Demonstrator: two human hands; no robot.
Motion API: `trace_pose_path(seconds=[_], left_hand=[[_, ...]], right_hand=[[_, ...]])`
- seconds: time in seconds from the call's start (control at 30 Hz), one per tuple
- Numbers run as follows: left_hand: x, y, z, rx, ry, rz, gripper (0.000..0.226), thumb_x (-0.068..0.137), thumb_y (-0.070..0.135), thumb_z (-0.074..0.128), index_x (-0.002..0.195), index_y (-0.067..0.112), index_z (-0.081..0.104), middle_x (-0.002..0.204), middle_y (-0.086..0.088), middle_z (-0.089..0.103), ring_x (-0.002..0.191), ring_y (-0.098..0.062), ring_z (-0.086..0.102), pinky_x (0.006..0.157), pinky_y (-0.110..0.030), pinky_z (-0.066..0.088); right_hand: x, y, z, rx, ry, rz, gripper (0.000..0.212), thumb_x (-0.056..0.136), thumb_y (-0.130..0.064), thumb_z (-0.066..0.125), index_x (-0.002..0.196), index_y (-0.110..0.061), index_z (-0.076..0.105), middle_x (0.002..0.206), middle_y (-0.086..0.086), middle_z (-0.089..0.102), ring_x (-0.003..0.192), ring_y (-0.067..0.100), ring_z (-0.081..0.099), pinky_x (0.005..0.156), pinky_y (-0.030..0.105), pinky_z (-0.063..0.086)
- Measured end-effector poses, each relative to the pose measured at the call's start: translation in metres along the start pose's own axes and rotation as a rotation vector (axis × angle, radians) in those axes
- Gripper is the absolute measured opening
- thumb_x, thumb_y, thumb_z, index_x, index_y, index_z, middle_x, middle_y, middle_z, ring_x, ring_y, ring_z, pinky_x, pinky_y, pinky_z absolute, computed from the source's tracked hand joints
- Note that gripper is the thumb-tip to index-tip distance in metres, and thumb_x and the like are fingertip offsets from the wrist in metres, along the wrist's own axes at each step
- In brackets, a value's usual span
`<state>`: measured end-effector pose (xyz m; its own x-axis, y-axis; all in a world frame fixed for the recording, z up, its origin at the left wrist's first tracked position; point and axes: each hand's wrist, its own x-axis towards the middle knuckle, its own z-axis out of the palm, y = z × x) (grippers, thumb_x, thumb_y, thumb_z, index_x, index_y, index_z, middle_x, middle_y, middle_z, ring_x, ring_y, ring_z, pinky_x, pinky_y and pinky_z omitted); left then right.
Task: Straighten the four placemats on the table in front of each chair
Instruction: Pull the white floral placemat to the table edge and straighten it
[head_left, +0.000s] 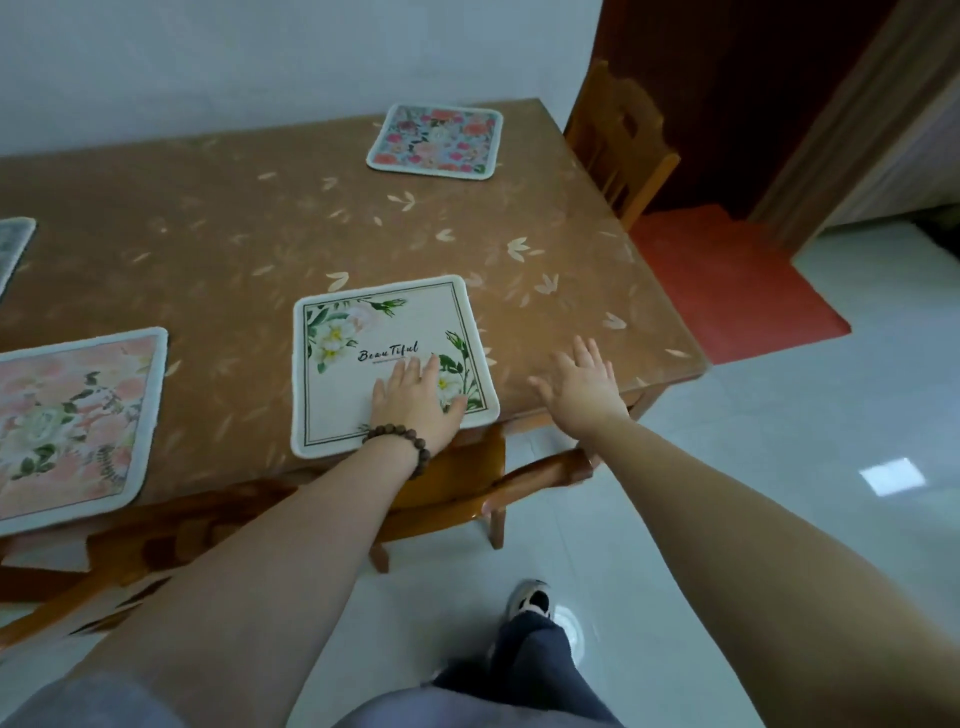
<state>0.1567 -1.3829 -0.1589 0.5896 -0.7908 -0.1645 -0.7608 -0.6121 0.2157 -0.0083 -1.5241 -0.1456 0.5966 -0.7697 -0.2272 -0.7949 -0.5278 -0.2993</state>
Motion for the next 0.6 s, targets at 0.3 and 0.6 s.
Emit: trace_pose_path(seconds=[0.3,0.6], left_hand=[[0.023,0.080,-0.002,0.018,0.021,0.079,0.075,0.088,0.063,0.032,0.149,0.022,0.016,0.157,-0.008,0.018,0.144,-0.026,0.010,0.115,-0.051,0.011],[0.097,0.206,0.015,0.004,0.033,0.008,0.076,0.087,0.065,0.033,0.150,0.027,0.011,0.159,-0.005,0.009,0.146,-0.026,0.003,0.114,-0.051,0.006]], right_hand=[[0.003,0.074,-0.047,-0.044,0.099,0.080,0.054,0.097,-0.047,0.034,0.142,-0.018,0.034,0.159,0.011,0.005,0.145,0.028,-0.008,0.116,0.048,0.002],[0.064,0.185,-0.088,-0.019,0.091,-0.003,0.052,0.099,-0.043,0.033,0.143,-0.017,0.033,0.159,0.011,0.005,0.146,0.027,-0.008,0.118,0.046,0.002]])
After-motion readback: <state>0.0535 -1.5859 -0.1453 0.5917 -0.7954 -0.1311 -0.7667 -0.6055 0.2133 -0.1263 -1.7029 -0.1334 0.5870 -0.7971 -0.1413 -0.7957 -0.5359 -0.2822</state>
